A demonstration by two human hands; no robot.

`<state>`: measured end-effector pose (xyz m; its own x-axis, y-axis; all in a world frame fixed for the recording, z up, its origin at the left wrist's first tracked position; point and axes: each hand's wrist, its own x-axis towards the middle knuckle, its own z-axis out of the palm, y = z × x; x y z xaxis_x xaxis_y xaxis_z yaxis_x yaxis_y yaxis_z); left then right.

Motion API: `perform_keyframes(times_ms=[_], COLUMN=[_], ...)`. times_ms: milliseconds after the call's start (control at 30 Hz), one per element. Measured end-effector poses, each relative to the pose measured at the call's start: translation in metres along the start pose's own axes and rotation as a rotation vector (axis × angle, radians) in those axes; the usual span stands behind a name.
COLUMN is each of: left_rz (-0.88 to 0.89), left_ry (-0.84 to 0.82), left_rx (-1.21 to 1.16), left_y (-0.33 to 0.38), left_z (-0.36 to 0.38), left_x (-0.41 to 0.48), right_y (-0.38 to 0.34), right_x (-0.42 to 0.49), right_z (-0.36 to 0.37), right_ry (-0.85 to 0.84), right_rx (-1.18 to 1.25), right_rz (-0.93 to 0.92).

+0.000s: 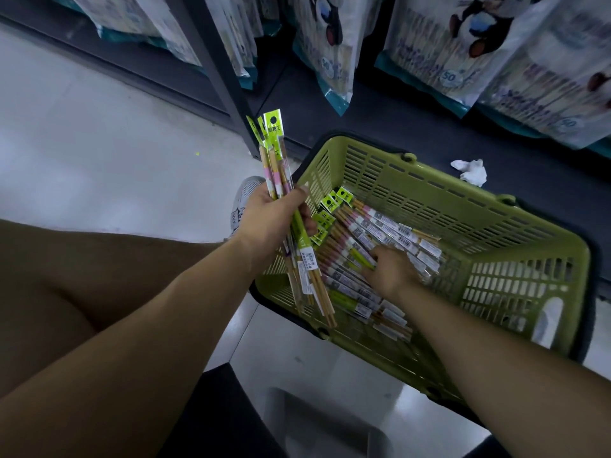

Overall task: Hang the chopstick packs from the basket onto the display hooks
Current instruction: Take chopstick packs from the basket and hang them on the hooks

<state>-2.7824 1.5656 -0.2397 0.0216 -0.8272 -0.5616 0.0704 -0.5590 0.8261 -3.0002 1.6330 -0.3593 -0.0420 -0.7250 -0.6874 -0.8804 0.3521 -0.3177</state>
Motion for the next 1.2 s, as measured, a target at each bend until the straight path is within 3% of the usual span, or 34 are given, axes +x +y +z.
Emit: perform_keyframes(times_ms=[433, 633, 733, 867, 1067, 1200], left_rz=[-0.004, -0.019, 0.000, 0.007, 0.018, 0.069], left_ry=[0.007, 0.006, -0.021, -0.019, -0.015, -0.081], left_rx=[-0.008, -0.030, -0.004, 0.011, -0.120, -0.133], left_y=[-0.001, -0.004, -0.005, -0.003, 0.004, 0.008], left_z=[-0.001, 0.001, 0.003, 0.014, 0.021, 0.022], left_x=[0.000, -0.001, -0.002, -0.009, -0.016, -0.021], right_y=[0.011, 0.013, -0.005, -0.057, -0.101, -0.103], right_x=[0.001, -0.004, -0.015, -0.045, -0.080, -0.084], right_z=[-0.006, -0.025, -0.048, -0.068, -0.063, -0.064], right_ry=[-0.073, 0.134, 0.218, 0.263, 0.235, 0.260], right_rx=[0.108, 0.287, 0.427, 0.592, 0.600, 0.413], right_rz=[-0.023, -0.018, -0.117, -0.377, -0.519, -0.519])
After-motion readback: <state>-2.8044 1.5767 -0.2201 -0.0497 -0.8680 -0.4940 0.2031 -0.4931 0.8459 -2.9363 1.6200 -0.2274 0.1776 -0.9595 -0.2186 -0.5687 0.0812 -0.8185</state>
